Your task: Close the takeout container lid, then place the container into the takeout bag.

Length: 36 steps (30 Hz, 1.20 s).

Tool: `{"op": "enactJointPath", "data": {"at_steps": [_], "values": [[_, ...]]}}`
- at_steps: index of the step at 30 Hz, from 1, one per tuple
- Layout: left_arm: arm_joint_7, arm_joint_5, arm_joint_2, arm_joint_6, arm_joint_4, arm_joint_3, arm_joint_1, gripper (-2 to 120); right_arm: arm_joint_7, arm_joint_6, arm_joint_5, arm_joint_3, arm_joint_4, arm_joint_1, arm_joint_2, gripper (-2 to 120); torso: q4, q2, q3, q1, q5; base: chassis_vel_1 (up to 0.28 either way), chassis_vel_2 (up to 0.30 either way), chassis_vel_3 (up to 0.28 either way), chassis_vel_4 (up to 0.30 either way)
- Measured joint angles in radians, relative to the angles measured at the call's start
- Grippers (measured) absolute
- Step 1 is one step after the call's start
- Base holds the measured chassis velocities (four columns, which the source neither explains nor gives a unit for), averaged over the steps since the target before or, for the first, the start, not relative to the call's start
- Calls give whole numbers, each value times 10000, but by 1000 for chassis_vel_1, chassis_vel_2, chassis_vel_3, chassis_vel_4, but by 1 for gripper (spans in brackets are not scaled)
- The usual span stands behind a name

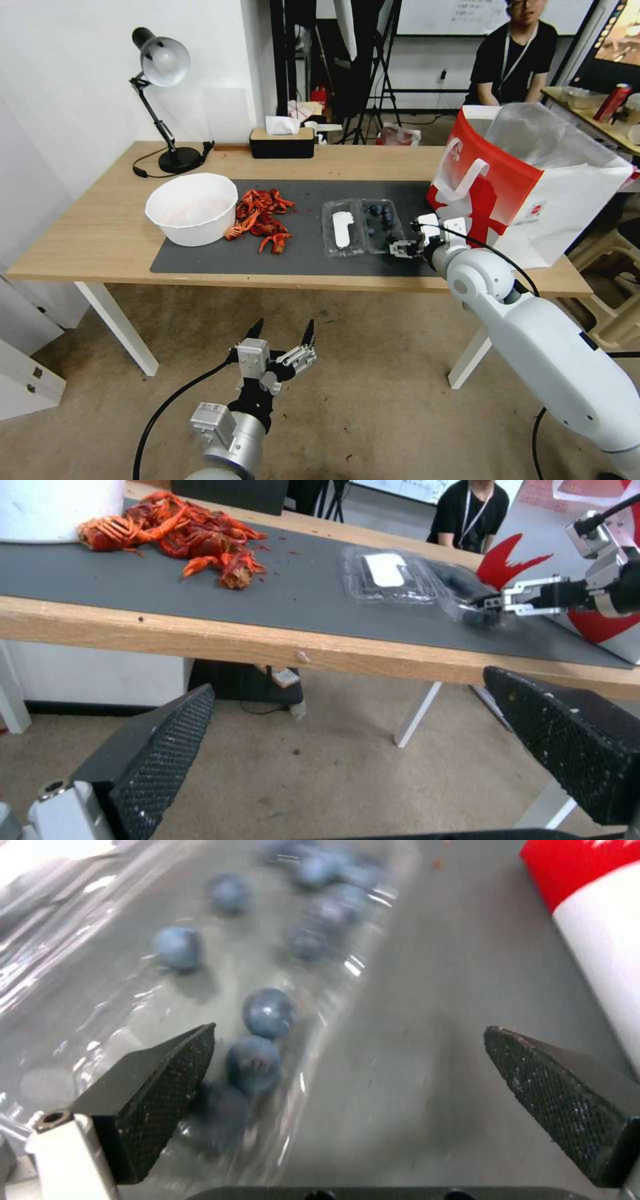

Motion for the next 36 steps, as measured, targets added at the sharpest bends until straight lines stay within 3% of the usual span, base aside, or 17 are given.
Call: {"op": "enactJointPath", "data": {"at_steps": [17, 26, 30, 33, 34, 36], "values": [[13, 67, 0, -136, 78, 94, 35, 100, -253, 1, -188, 389, 243, -353, 36, 100, 1, 0, 0, 1, 0, 0, 0, 0, 0], [23, 123, 0, -181, 110, 150, 39, 100, -1015, 192, -368, 1249, 904, -471, 175, 100, 4, 0, 0, 2, -2, 0, 0, 0, 0], [26, 58, 0, -272, 112, 122, 22, 100, -1753, 1213, -363, 1640, 1347, -844, 128, 100, 2, 0, 0, 3, -2, 0, 0, 0, 0], [30, -42, 1, -315, 112, 70, 11, 100, -2847, 3479, -843, 2055, 1713, -1987, 81, 100, -1, -1, 0, 3, 2, 0, 0, 0, 0], [30, -42, 1, -315, 112, 70, 11, 100, -2847, 3479, -843, 2055, 1713, -1987, 81, 100, -1, -1, 0, 3, 2, 0, 0, 0, 0], [36, -79, 0, -339, 102, 41, 15, 100, -3295, 4838, -1511, 2307, 1784, -2624, 137, 100, -1, 0, -1, 2, -3, 0, 0, 0, 0]]}}
